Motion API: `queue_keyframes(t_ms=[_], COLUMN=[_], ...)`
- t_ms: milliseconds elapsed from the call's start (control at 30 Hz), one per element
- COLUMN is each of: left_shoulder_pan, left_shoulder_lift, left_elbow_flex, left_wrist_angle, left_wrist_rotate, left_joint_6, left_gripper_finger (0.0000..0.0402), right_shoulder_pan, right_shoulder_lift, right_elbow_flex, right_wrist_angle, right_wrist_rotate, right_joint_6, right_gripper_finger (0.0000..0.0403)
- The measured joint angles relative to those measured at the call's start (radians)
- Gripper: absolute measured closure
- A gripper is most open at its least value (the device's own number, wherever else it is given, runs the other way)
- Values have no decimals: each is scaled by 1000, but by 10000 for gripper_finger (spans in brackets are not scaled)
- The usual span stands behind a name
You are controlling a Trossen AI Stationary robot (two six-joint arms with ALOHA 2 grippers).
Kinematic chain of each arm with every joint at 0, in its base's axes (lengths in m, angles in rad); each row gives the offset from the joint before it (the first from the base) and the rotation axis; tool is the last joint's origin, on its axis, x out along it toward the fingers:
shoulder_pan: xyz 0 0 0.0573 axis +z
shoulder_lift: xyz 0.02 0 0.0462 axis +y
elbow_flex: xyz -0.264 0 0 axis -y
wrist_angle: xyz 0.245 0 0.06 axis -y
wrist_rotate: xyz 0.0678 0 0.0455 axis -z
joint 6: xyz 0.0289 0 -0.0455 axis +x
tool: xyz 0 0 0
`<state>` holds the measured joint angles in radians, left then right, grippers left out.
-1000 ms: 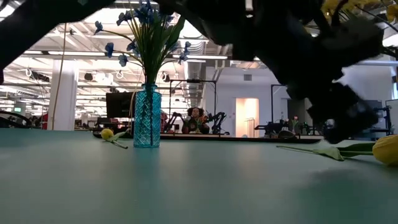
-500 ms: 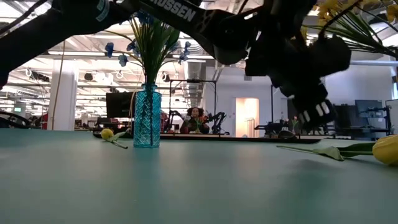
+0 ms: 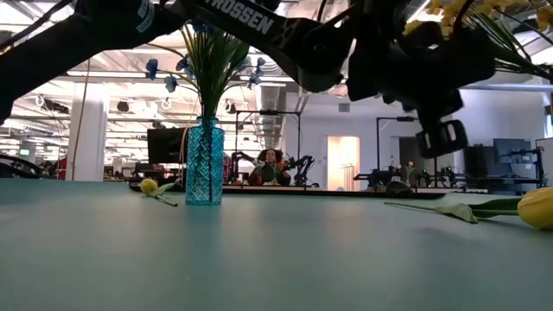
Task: Sort flowers into vase by color
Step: Put the yellow flowers into the transparent vase
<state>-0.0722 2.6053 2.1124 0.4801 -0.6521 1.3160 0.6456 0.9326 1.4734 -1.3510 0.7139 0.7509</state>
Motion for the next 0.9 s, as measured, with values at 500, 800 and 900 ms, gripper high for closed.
queue_keyframes(t_ms=[500, 800, 900], left_shoulder_pan=[-2, -22, -27], left_shoulder_lift=[0, -1, -1], left_elbow_flex=[202, 237, 237], left_wrist_angle=[-24, -14, -22], left_wrist_rotate=[-64, 22, 57], left_joint_6=[98, 116, 115], left_gripper_finger=[401, 401, 401], right_shoulder_pan=[0, 0, -13], right_shoulder_lift=[36, 35, 35], right_elbow_flex=[0, 117, 151], right_wrist_angle=[34, 138, 140], right_wrist_rotate=[20, 148, 167], right_joint_6=[-46, -152, -150], right_gripper_finger=[276, 276, 276])
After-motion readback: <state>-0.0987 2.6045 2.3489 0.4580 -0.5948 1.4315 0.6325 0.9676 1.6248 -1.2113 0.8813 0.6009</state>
